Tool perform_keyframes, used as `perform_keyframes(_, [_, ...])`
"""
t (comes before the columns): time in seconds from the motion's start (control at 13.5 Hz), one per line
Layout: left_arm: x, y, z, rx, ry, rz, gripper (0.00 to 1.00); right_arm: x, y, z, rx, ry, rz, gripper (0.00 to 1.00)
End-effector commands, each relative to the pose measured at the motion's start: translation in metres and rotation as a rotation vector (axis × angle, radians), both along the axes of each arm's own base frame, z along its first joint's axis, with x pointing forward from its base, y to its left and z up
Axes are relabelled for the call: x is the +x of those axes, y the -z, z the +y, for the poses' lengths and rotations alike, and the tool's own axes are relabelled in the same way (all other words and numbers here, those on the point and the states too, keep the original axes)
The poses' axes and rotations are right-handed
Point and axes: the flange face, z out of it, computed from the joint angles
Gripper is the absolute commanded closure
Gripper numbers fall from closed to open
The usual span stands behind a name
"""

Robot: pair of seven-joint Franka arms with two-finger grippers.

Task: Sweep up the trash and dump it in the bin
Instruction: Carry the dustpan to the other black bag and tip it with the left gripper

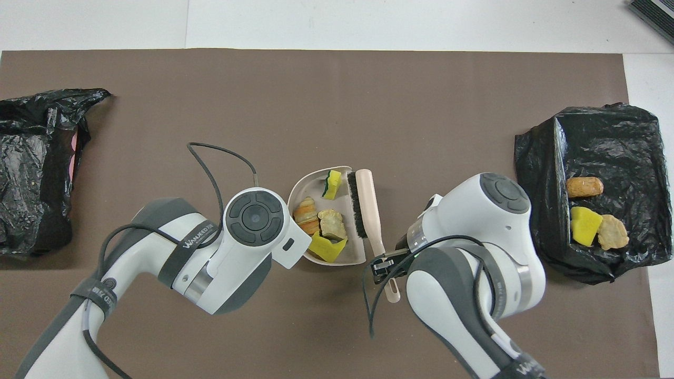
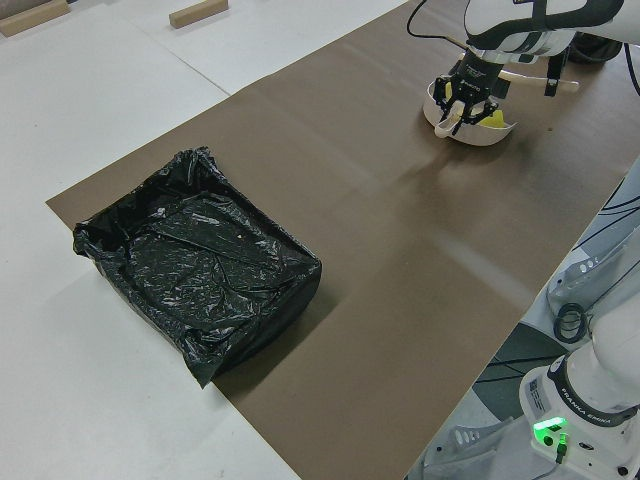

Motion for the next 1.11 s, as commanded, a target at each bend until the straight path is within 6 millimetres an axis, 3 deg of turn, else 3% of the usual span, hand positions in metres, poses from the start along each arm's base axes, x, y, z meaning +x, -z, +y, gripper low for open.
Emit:
perform_keyframes(0.0, [0.005, 0.001, 0.016, 0.001, 0.015, -0.024, 1.00, -0.001, -0.040, -0.010, -0.111, 0.019, -0.036, 1.00])
perform_keyframes(0.07, [0.006, 0.001, 0.017, 0.000, 0.013, -0.025, 1.00, -0.006, -0.054, -0.003, -0.214, 0.040, -0.019, 1.00])
perform_keyframes(0.22, [0.013, -0.001, 0.017, -0.002, 0.053, -0.025, 1.00, -0.039, -0.071, 0.024, -0.311, 0.091, -0.031, 1.00])
perform_keyframes(0.44, [0.028, -0.011, 0.039, -0.009, 0.057, -0.030, 1.00, -0.098, -0.068, 0.047, -0.346, 0.105, -0.026, 1.00])
perform_keyframes(0.59, [0.034, -0.016, 0.050, -0.012, 0.060, -0.032, 1.00, -0.124, -0.060, 0.042, -0.352, 0.104, -0.021, 1.00])
perform_keyframes(0.67, [0.041, -0.021, 0.060, -0.012, 0.090, -0.035, 1.00, -0.132, -0.058, 0.048, -0.333, 0.102, -0.008, 1.00])
perform_keyframes(1.04, [0.064, -0.055, 0.122, -0.013, 0.109, -0.070, 1.00, -0.156, -0.001, 0.110, -0.326, 0.133, -0.053, 1.00])
